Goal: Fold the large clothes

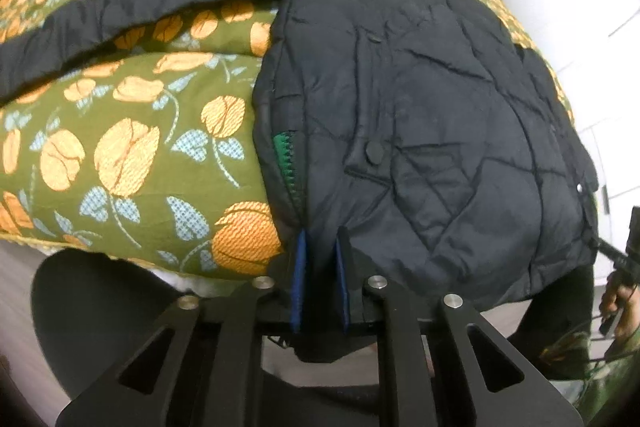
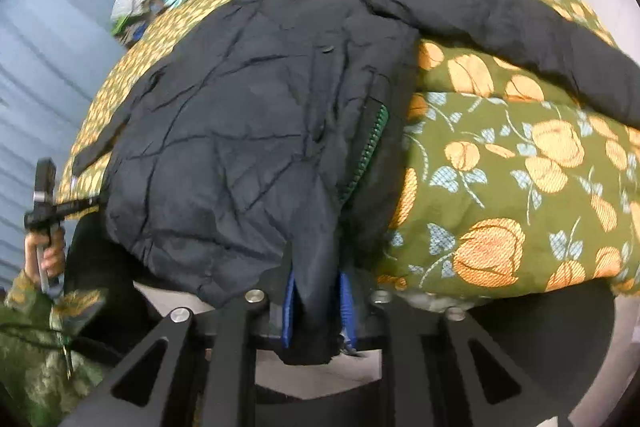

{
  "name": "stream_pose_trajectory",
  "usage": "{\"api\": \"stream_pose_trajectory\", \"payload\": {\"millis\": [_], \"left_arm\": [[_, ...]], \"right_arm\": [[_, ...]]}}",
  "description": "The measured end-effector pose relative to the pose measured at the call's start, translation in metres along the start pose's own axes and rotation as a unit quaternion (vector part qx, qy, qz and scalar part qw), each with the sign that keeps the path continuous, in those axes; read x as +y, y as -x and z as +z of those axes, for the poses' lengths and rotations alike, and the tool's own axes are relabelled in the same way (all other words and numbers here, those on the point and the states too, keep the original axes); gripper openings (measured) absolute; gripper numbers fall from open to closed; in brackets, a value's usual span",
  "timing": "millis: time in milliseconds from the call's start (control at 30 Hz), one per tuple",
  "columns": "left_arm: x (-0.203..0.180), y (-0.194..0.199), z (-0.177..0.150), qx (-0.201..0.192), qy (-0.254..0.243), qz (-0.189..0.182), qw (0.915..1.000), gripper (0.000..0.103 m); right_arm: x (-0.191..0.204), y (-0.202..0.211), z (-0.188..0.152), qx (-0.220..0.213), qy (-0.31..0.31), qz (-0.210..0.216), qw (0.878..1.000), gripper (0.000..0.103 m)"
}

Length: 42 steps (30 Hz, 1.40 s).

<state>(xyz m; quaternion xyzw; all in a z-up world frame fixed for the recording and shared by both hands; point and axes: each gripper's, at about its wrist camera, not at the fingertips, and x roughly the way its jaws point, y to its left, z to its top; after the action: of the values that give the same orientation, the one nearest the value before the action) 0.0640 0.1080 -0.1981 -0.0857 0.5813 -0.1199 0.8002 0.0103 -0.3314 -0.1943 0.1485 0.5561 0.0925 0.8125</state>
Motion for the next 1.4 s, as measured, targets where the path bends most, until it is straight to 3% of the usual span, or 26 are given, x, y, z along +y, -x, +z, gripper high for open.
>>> {"api": "stream_pose_trajectory", "payload": {"millis": [33,100,167,267,367,500,600,700,767,833,867,1000,1167,1200,1267,1333,1400], "left_arm": [[-0.002,0.005,-0.001,-0.008,-0.003,0.005,1.0,0.021],[-0.008,0.03,-0.001,-0.041,-0.009,0.01,0.9991,0.057],[-0.013,0.053,0.004,-0.086,-0.013,0.019,0.996,0.078],[-0.02,0.078,0.012,-0.133,-0.021,0.03,0.9904,0.091],[-0.037,0.077,0.03,-0.157,-0.03,0.036,0.9866,0.093],[-0.046,0.056,0.049,-0.154,-0.008,0.035,0.9875,0.093],[-0.045,0.053,0.05,-0.146,0.009,0.001,0.9892,0.093],[-0.053,0.057,0.045,-0.155,-0.003,0.005,0.988,0.093],[-0.06,0.062,0.042,-0.161,-0.016,0.018,0.9866,0.093],[-0.064,0.069,0.037,-0.17,-0.031,0.035,0.9843,0.093],[-0.064,0.072,0.035,-0.175,-0.036,0.043,0.983,0.093],[-0.053,0.078,0.025,-0.181,-0.037,0.075,0.9799,0.095],[-0.036,0.067,0.022,-0.154,0.004,0.067,0.9857,0.095],[-0.035,0.065,0.022,-0.151,0.012,0.064,0.9864,0.095],[-0.034,0.064,0.021,-0.15,0.024,0.057,0.9868,0.095],[-0.037,0.066,0.021,-0.154,0.027,0.054,0.9862,0.095],[-0.039,0.067,0.02,-0.158,0.02,0.058,0.9855,0.095]], "right_arm": [[-0.001,0.005,0.0,-0.006,-0.002,-0.002,1.0,0.037],[-0.006,0.022,0.001,-0.027,-0.005,-0.003,1.0,0.044],[-0.016,0.041,0.003,-0.057,-0.018,-0.016,0.998,0.054],[-0.04,0.063,0.005,-0.111,-0.053,-0.047,0.991,0.065],[-0.063,0.07,0.012,-0.139,-0.101,-0.057,0.983,0.065],[-0.073,0.062,0.025,-0.148,-0.144,-0.075,0.976,0.065],[-0.071,0.054,0.042,-0.168,-0.145,-0.062,0.973,0.065],[-0.085,0.049,0.065,-0.214,-0.169,-0.039,0.961,0.065],[-0.115,0.036,0.079,-0.221,-0.222,-0.017,0.949,0.065],[-0.147,0.024,0.084,-0.224,-0.285,-0.005,0.932,0.065],[-0.17,0.017,0.083,-0.229,-0.325,-0.003,0.918,0.065],[-0.227,0.013,0.071,-0.256,-0.422,-0.033,0.869,0.065],[-0.276,0.023,0.066,-0.306,-0.496,-0.061,0.81,0.064],[-0.281,0.024,0.067,-0.311,-0.504,-0.062,0.803,0.062],[-0.287,0.026,0.073,-0.311,-0.505,-0.085,0.801,0.037],[-0.285,0.034,0.085,-0.313,-0.48,-0.118,0.811,0.012],[-0.266,0.055,0.102,-0.331,-0.43,-0.143,0.828,0.009]]}}
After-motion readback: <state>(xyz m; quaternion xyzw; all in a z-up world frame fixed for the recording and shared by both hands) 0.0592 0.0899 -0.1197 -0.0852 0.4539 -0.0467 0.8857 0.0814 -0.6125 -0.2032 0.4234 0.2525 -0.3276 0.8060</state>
